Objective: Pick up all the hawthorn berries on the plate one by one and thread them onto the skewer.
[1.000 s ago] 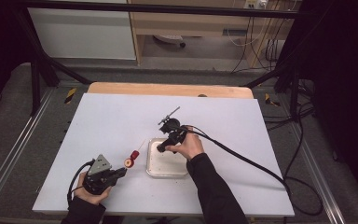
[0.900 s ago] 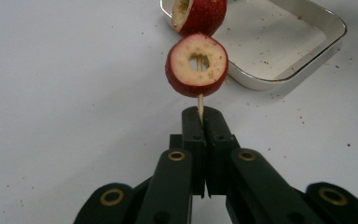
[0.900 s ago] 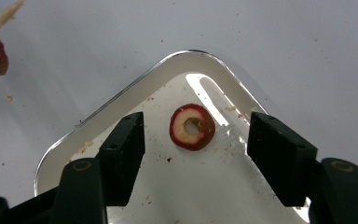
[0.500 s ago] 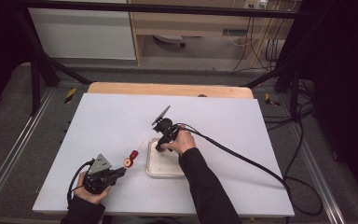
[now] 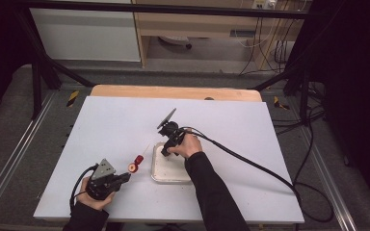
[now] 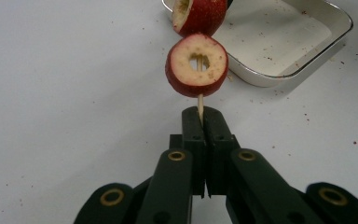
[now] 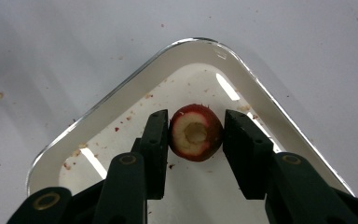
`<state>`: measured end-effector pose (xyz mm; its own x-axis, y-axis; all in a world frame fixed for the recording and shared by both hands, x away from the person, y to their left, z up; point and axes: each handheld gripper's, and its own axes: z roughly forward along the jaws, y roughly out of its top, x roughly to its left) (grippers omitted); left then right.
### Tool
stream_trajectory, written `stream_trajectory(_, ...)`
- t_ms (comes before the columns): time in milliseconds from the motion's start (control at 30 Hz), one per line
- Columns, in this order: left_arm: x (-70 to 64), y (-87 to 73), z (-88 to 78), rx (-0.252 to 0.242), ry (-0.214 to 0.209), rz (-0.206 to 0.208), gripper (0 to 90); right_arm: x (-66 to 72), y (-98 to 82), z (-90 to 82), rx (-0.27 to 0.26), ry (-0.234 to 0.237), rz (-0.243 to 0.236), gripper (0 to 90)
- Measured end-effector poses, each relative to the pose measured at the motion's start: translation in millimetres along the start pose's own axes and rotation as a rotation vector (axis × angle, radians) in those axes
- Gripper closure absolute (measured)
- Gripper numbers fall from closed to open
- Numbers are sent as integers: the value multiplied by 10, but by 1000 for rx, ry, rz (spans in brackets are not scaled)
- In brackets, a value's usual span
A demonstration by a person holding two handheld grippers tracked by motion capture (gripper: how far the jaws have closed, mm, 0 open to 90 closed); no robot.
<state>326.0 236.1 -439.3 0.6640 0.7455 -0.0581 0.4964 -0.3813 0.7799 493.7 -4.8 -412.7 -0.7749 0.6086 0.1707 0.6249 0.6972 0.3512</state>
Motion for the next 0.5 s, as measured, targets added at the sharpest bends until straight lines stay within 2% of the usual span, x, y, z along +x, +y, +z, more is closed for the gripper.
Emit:
stream_trajectory(233, -25, 8, -13, -10, 2, 6, 884, 102, -73, -251, -81, 15, 19, 617)
stream_trajectory(300, -42, 10, -12, -15, 0, 5, 884, 117, -131, -329, -126, 23, 17, 617)
stream_trajectory(400, -67, 19, -10, -23, -2, 7, 884, 153, -245, -441, -196, 48, 48, 617)
stream_trajectory(500, -101, 30, -5, -36, -4, 6, 884, 162, -385, -520, -288, 90, 87, 618)
